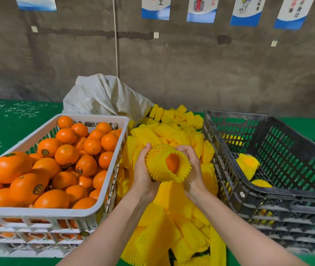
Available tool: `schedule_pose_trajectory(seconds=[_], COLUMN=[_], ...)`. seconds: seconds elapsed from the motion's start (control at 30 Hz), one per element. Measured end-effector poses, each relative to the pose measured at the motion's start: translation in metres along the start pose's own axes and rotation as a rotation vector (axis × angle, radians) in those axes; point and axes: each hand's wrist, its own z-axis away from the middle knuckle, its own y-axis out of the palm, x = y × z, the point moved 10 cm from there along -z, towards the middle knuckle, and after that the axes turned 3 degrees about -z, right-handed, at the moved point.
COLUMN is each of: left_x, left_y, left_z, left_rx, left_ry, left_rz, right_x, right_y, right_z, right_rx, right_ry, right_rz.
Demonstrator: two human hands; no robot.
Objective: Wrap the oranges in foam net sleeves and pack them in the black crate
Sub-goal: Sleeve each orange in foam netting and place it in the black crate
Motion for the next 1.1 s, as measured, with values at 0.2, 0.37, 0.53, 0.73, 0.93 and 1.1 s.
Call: schedule_pose_trajectory(seconds=[0.2,0.37,0.53,0.73,0.93,1.1], left_x=[-0.02,-0.053,-0.058,-0.045,-0.02,-0.033], left_y=[-0.017,-0.012,-0.008,-0.03,-0.026,-0.017], left_z=[-0.003,0.008,0.015,0.004,-0.02,-0.015], left_rx=[-0.203,-0.256,-0.297,-0.433,-0.197,-0.155], left_ry=[0.102,0.475,0.6,0.468,0.172,0.293], left_rz=[-0.301,-0.669,-0.681,-0.579,-0.366,-0.507], right_x=[-0.04,-0.042,-0.043,-0.038,-0.045,-0.047], right_y=[0.016,0.018,0.015,0.0,0.014,0.023], right_z=[0.014,0.013,0.012,0.01,0.012,0.018], right_rx=[0.135,0.033,-0.053,-0.134,-0.009,0.077], right_ry=[0.473,0.429,0.424,0.346,0.547,0.615], right_rz=[-0.176,-0.106,-0.186,-0.121,-0.411,-0.497])
